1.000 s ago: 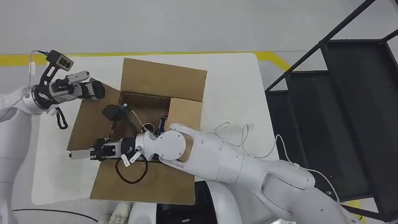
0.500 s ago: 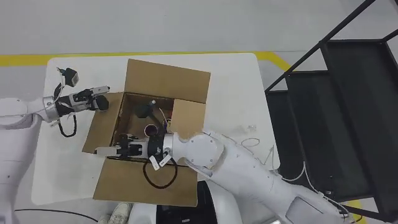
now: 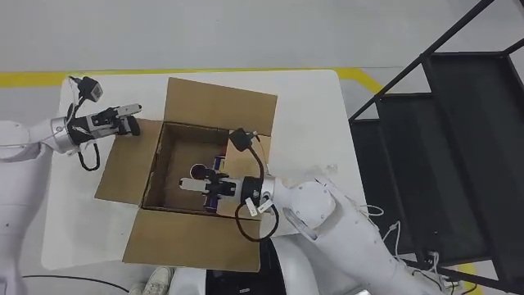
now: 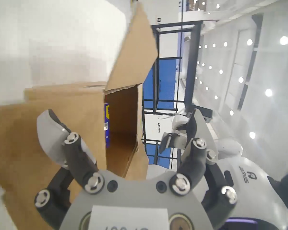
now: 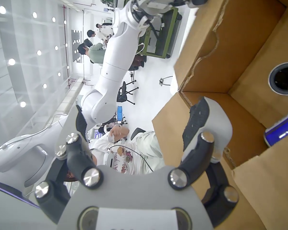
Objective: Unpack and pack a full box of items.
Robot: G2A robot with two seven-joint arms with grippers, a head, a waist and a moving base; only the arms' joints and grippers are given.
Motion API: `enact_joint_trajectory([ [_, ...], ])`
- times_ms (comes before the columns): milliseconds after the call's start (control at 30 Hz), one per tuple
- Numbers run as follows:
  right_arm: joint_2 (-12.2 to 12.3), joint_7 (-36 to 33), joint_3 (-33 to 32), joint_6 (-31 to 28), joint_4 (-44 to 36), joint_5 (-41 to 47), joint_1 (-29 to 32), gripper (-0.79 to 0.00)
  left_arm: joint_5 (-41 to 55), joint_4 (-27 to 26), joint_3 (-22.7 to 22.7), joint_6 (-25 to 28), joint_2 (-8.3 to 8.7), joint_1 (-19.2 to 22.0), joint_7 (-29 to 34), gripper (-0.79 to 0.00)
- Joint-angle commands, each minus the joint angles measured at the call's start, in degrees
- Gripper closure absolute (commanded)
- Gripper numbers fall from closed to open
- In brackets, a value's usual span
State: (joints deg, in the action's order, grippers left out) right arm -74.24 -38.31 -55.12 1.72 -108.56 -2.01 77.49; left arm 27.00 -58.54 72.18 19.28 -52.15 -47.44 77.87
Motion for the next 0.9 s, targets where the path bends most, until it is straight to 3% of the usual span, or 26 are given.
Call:
enact_joint_trajectory([
  [0,0.4,-0.6,-1.5,0.4,-0.6,-0.1,1.2,-0.785,1.6,-3.0,0.5,-0.1,0.19,-0.7,2.4,-0.785],
  [167,1.7,-1.6,-6.9,1.1,-2.1,0.5,5.2,-0.785,1.9,-8.7,-1.1,-0.8,-0.15,-0.8,2.6,-0.785],
  [333,2.9,-1.6,-13.8,1.0,-4.2,2.4,10.6,-0.785,0.3,-10.5,-8.4,-2.8,-2.09,1.1,0.5,-0.785],
  [600,4.4,-1.3,-25.1,-2.1,-7.4,8.1,19.6,-0.785,0.0,-3.3,-21.7,-2.1,-7.18,7.4,-2.1,-0.785],
  [867,5.1,-2.4,-30.4,-5.6,-8.1,13.5,23.8,-0.785,-1.9,3.3,-31.3,-1.9,-12.13,11.8,-3.2,-0.785],
])
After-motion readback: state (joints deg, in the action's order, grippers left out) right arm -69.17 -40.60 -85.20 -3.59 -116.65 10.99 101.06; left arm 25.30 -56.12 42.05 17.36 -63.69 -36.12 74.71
